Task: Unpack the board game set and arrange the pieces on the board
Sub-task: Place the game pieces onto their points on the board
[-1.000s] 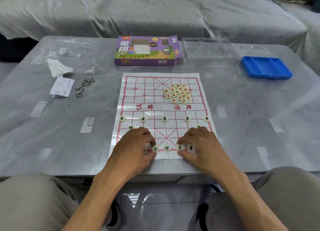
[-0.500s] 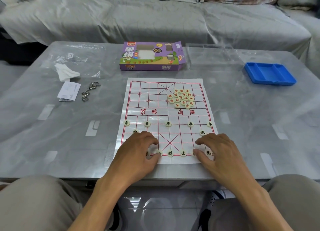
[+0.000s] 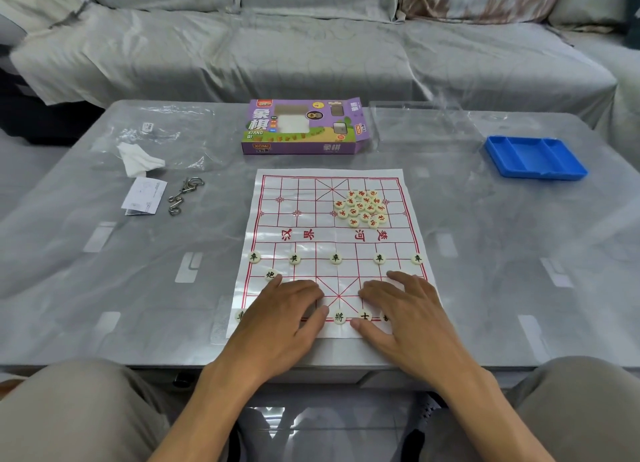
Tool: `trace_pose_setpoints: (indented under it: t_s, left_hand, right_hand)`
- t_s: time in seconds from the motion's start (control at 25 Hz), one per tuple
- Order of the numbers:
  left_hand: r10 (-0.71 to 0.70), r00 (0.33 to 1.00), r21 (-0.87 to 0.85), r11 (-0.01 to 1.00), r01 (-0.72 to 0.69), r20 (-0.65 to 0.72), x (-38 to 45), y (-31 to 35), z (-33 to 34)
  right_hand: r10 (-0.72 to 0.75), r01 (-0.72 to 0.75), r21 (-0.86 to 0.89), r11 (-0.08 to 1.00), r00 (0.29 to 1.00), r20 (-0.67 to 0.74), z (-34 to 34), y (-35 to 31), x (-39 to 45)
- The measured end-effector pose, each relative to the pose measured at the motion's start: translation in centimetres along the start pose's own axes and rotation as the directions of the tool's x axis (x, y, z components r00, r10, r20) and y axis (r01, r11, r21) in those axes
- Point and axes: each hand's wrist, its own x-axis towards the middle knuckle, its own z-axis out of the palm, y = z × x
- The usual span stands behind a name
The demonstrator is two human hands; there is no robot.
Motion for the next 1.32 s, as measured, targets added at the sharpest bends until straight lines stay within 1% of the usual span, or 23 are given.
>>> trace_pose_setpoints:
  t_s: [0.24,0.4,0.48,0.56,0.6,0.64,0.68,0.76,0.84,0.88,0.92,1.04,1.16,1.24,1.28,1.32]
  left_hand:
    - [-0.010,1.000,0.014,1.000,0.010,-0.005,-0.2,0.1,0.1]
    - [-0.027,0.999,-0.019,0.999,0.026,-0.039,-0.4,0.4,0.3]
    - [-0.041,0.998,-0.075,0.996,0.037,-0.048,-0.3,0.6,-0.5]
    - [-0.062,0.996,-0.119,0.991,0.055,-0.060,0.8,0.2,-2.1]
    - [-0.058,0.997,-0.103,0.993,0.051,-0.060,2.0,-0.2,-2.9]
    - [-0.040,0.997,-0.062,0.997,0.037,-0.058,3.3,-0.7,-3.6]
    - [-0.018,0.998,-0.009,1.000,0.017,-0.056,4.8,-1.3,-4.2]
    - [0.000,1.000,0.109,0.994,0.001,-0.006,7.6,-2.8,-5.1]
    - [-0.035,0.996,0.208,0.978,0.016,0.087,9.5,-4.5,-5.3]
    - [-0.056,0.990,0.239,0.971,0.023,0.129,10.1,-5.4,-5.3]
    - [-0.061,0.986,0.245,0.969,0.022,0.153,10.5,-6.1,-5.3]
    - [-0.061,0.985,0.222,0.975,0.025,0.159,10.6,-7.4,-5.4]
    - [-0.057,0.990,0.226,0.974,0.027,0.127,10.3,-7.6,-5.1]
    - [-0.076,0.990,0.225,0.973,0.048,0.116,10.6,-7.4,-5.0]
    - [-0.085,0.990,0.223,0.973,0.059,0.108,10.7,-7.2,-5.0]
    - [-0.084,0.992,0.225,0.972,0.060,0.097,10.8,-7.0,-5.0]
  right_hand:
    - [-0.015,0.015,0.000,1.000,0.999,0.041,-0.3,0.0,-0.3]
    - [0.000,-0.003,0.042,0.999,0.998,0.069,-0.7,-0.3,-0.2]
    - [0.016,-0.021,0.107,0.994,0.999,0.045,-1.9,-0.1,0.0]
    - [0.078,-0.078,0.209,0.975,0.997,0.009,-3.7,0.7,1.5]
    - [0.104,-0.098,0.248,0.964,0.995,-0.011,-4.4,1.4,2.8]
    - [0.116,-0.107,0.246,0.963,0.993,-0.023,-4.9,2.3,4.4]
    - [0.120,-0.112,0.206,0.972,0.992,-0.029,-5.3,3.2,6.2]
    - [0.136,-0.135,0.072,0.988,0.991,-0.007,-5.6,5.2,9.5]
    - [0.177,-0.175,-0.042,0.984,0.982,0.065,-5.3,7.1,11.5]
    - [0.174,-0.168,-0.069,0.983,0.980,0.099,-4.9,7.8,12.1]
    - [0.157,-0.147,-0.081,0.986,0.979,0.130,-4.6,8.4,12.4]
    - [0.106,-0.087,-0.103,0.991,0.975,0.197,-4.1,8.8,12.4]
    - [0.067,-0.046,-0.130,0.990,0.985,0.159,-4.1,8.6,12.4]
    - [0.071,-0.048,-0.148,0.988,0.986,0.152,-4.0,8.5,12.3]
    - [0.079,-0.060,-0.142,0.988,0.988,0.129,-3.8,8.5,12.4]
    - [0.091,-0.082,-0.095,0.992,0.992,0.089,-3.7,8.5,12.7]
